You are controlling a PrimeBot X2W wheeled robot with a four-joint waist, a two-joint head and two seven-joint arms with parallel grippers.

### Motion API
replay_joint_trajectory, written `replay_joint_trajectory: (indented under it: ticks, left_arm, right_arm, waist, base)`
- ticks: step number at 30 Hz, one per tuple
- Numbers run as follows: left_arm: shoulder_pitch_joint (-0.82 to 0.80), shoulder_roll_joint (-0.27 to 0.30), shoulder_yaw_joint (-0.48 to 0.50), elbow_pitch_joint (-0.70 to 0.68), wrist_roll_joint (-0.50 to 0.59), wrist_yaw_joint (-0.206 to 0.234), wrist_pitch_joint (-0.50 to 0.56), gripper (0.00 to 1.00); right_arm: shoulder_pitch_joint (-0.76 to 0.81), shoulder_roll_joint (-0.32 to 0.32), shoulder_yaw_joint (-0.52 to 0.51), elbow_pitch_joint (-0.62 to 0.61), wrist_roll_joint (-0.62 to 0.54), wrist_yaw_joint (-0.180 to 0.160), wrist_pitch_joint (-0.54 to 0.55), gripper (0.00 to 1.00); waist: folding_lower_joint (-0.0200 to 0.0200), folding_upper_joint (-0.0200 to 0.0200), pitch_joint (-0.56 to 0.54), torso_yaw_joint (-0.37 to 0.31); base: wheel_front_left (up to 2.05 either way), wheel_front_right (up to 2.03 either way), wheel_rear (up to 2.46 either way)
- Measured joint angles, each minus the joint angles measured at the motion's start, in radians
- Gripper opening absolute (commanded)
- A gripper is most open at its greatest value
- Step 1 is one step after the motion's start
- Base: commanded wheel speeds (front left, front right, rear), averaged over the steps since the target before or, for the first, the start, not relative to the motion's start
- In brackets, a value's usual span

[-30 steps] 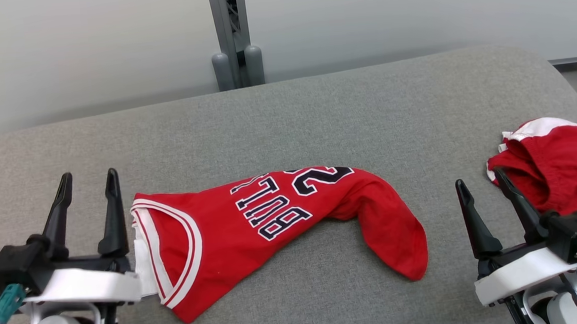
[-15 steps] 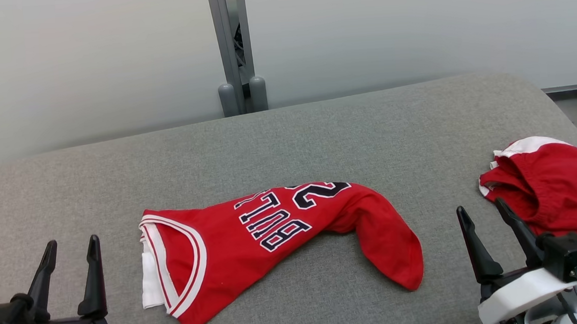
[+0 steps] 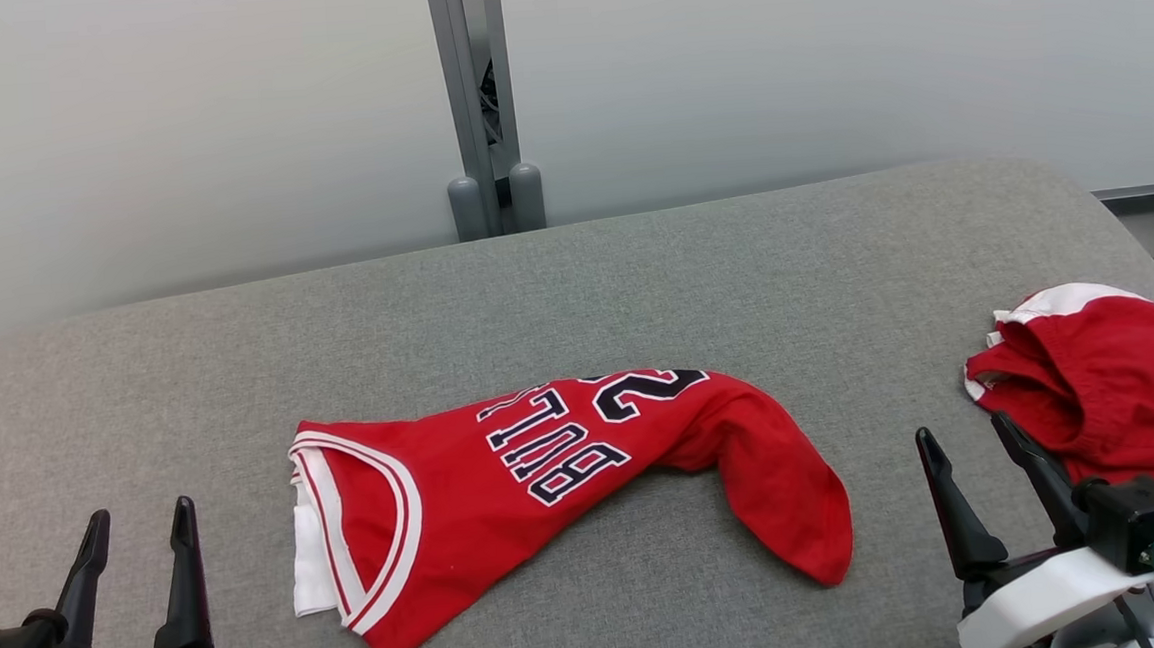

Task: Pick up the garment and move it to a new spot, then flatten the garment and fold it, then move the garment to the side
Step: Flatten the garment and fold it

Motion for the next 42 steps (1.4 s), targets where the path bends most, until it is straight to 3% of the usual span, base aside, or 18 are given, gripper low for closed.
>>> replay_joint_trajectory:
  ticks: [16, 27, 38, 39, 40, 41, 42]
  left_arm:
    - [-0.011, -0.004, -0.042, -0.024, 0.003, 0.021, 0.045, 1.0]
    - [-0.101, -0.069, -0.227, 0.114, -0.024, -0.076, 0.271, 1.0]
    - [-0.195, -0.073, -0.245, 0.379, -0.055, -0.124, 0.312, 1.0]
    - [-0.204, -0.073, -0.249, 0.391, -0.057, -0.131, 0.316, 0.93]
    - [-0.212, -0.072, -0.253, 0.397, -0.06, -0.137, 0.321, 0.62]
    - [-0.219, -0.071, -0.256, 0.399, -0.06, -0.142, 0.321, 0.21]
    - [-0.222, -0.07, -0.258, 0.399, -0.061, -0.144, 0.321, 0.0]
  right_arm:
    - [-0.003, 0.0, 0.003, -0.007, 0.0, 0.0, 0.004, 1.0]
    - [-0.021, 0.001, 0.05, -0.004, 0.008, 0.0, 0.004, 1.0]
    - [-0.049, -0.009, 0.058, 0.016, 0.025, 0.0, -0.016, 1.0]
    - [-0.053, -0.009, 0.058, 0.019, 0.028, 0.0, -0.018, 1.0]
    - [-0.058, -0.009, 0.057, 0.023, 0.028, 0.0, -0.023, 1.0]
    - [-0.062, -0.01, 0.055, 0.025, 0.029, 0.0, -0.024, 1.0]
    - [-0.063, -0.01, 0.053, 0.027, 0.03, 0.0, -0.025, 1.0]
  waist:
    - [0.0, 0.0, 0.004, 0.019]
    - [0.0, 0.0, 0.039, -0.002]
    - [0.0, 0.0, 0.116, -0.063]
    - [0.0, 0.0, 0.121, -0.066]
    - [0.0, 0.0, 0.124, -0.069]
    - [0.0, 0.0, 0.127, -0.071]
    - [0.0, 0.0, 0.129, -0.071]
  base:
    - [0.0, 0.0, 0.0]
    - [0.0, 0.0, 0.0]
    - [0.0, 0.0, 0.0]
    - [0.0, 0.0, 0.0]
    - [0.0, 0.0, 0.0]
    - [0.0, 0.0, 0.0]
    - [0.0, 0.0, 0.0]
